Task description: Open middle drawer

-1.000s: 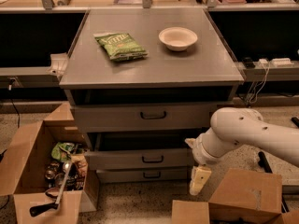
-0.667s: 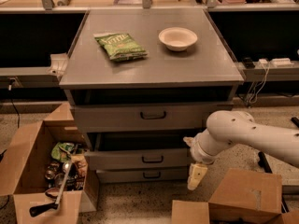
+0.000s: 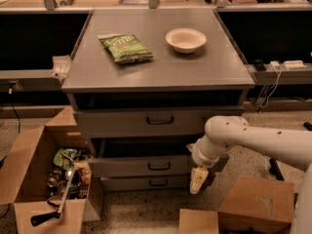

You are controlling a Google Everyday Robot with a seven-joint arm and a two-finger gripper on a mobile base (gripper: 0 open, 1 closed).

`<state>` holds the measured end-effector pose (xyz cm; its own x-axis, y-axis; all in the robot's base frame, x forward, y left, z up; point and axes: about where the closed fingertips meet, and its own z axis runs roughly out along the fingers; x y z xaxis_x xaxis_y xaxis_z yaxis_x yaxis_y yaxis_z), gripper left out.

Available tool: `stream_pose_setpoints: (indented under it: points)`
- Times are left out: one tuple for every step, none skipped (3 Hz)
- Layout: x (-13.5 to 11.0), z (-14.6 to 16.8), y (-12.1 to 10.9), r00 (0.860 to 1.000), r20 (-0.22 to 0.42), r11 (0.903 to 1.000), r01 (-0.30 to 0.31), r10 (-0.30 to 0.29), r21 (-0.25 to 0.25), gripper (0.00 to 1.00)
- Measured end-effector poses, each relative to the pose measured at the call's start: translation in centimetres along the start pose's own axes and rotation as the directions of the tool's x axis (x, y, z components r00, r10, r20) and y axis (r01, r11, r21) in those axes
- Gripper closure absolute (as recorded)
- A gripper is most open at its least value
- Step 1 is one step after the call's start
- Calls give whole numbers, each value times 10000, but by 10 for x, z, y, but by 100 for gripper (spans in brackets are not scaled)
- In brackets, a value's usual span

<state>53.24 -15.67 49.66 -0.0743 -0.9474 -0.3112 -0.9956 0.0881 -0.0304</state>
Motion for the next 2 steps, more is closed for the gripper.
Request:
stream_pose_setpoints:
  points:
    - [8, 24, -11, 9998, -86, 9991, -185, 182, -370, 0]
    - [12, 42, -19, 9995, -166, 9972, -297, 286, -685, 0]
